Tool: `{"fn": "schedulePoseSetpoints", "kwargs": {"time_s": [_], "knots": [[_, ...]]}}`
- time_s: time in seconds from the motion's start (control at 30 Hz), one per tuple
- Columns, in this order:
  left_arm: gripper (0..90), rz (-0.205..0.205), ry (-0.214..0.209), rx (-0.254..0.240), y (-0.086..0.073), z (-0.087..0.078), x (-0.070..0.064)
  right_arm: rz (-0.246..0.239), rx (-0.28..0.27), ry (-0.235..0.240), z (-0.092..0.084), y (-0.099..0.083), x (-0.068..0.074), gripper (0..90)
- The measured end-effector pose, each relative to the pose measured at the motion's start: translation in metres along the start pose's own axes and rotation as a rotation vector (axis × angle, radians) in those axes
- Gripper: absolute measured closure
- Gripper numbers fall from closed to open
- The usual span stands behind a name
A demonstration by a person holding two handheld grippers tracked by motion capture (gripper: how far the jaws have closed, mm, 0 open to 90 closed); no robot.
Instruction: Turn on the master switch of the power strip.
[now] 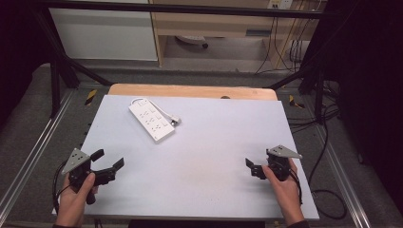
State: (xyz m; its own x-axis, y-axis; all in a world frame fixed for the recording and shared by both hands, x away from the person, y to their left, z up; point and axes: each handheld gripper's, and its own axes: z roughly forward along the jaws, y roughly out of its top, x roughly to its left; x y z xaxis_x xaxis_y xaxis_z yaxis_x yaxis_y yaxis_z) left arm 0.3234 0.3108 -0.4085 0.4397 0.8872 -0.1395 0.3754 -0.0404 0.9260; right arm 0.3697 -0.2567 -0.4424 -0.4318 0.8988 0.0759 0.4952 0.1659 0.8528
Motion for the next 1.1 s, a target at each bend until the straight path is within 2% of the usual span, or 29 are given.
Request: {"fn": "schedulePoseSetpoints", "kwargs": {"time_s": [0.27, 0.33, 0.37, 0.47, 0.5, 0.53, 0.63, 0.8, 0.9, 0.93, 0.97, 1.0, 1.03, 1.1], "knots": [[10.5, 0.001, 0.004, -0.015, 0.002, -0.001, 0.0, -0.005, -0.011, -0.002, -0.002, 0.001, 0.003, 4.3], [10.5, -0.009, 0.008, -0.019, 0.002, -0.001, -0.001, -0.008, -0.014, -0.004, -0.002, 0.001, 0.003, 4.2], [10.5, -0.03, 0.0, -0.036, 0.004, -0.001, -0.002, -0.008, -0.016, -0.005, -0.003, 0.001, 0.004, 4.2], [10.5, -0.04, 0.001, -0.061, 0.008, -0.003, -0.004, -0.009, -0.019, -0.007, -0.003, 0.001, 0.004, 4.0], [10.5, -0.062, -0.001, -0.077, 0.012, -0.001, -0.006, -0.009, -0.022, -0.009, -0.004, 0.001, 0.004, 4.0], [10.6, -0.062, -0.001, -0.077, 0.012, -0.001, -0.006, -0.009, -0.022, -0.009, -0.004, 0.001, 0.004, 4.0], [10.5, -0.063, 0.004, -0.049, 0.016, 0.005, -0.008, -0.002, -0.028, -0.01, -0.006, 0.001, 0.004, 3.9], [10.5, -0.04, 0.004, -0.008, 0.029, 0.021, -0.008, -0.006, -0.028, 0.008, -0.005, 0.001, 0.006, 5.1], [10.4, -0.03, 0.001, 0.002, 0.035, 0.028, -0.008, -0.032, -0.012, 0.027, -0.004, 0.0, 0.009, 5.1], [10.3, -0.02, 0.0, 0.015, 0.041, 0.035, -0.007, -0.042, -0.007, 0.029, -0.004, 0.0, 0.01, 5.0], [10.3, -0.02, 0.0, 0.015, 0.041, 0.035, -0.007, -0.045, -0.01, 0.031, -0.004, 0.0, 0.01, 4.9], [10.4, -0.016, 0.001, 0.022, 0.048, 0.043, -0.006, -0.038, -0.014, 0.036, -0.004, 0.001, 0.011, 4.7], [10.3, -0.016, 0.001, 0.022, 0.048, 0.043, -0.006, -0.034, -0.017, 0.039, -0.004, 0.001, 0.011, 4.5], [10.4, -0.003, 0.018, 0.03, 0.06, 0.052, -0.003, -0.041, -0.017, 0.038, -0.003, 0.002, 0.011, 4.6]]}}
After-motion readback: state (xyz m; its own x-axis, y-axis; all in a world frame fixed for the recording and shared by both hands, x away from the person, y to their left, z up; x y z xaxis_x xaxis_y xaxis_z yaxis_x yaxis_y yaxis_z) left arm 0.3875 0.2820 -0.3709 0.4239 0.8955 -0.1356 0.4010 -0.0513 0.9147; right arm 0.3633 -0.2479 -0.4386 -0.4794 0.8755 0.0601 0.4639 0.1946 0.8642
